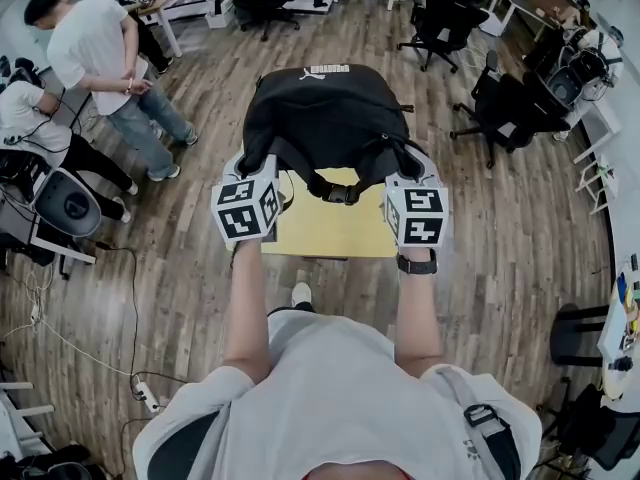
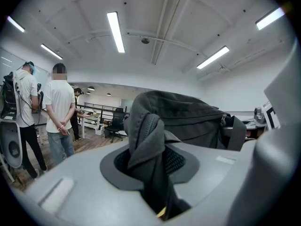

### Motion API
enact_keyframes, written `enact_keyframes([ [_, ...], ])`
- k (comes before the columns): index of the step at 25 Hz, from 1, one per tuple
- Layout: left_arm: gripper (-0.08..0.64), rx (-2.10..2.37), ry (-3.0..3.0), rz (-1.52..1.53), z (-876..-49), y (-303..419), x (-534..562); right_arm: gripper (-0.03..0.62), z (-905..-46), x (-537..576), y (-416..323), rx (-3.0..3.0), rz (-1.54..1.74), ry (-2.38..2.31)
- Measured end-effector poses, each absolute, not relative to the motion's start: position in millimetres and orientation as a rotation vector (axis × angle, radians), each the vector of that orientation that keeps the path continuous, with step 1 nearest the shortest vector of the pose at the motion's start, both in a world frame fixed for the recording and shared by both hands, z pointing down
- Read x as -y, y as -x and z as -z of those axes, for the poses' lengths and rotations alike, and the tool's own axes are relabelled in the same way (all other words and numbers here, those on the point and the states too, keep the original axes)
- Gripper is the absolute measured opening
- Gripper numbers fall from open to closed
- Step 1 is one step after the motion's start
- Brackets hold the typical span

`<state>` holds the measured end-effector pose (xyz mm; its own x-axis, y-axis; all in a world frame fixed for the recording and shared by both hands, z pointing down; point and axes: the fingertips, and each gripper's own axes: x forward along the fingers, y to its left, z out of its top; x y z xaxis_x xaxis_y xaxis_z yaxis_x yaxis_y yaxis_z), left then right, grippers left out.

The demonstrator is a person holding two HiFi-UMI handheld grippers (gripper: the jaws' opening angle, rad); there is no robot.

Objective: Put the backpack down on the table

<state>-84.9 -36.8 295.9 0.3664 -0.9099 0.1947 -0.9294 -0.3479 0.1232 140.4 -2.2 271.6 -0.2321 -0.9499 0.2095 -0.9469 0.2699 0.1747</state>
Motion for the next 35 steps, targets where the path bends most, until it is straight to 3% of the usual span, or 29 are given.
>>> enact_keyframes([
  [9,0.101,1.645,-2.461,-0.131,-302.5,143.1,113.8,0.034,-287.5,72.5,-80.8,2.250,-0.019,-1.808],
  [35,0.103,1.541,-2.386,-0.205,-380.3,142.7,216.3,0.034,-362.5,179.3,-81.5,2.184,-0.164,-1.751],
])
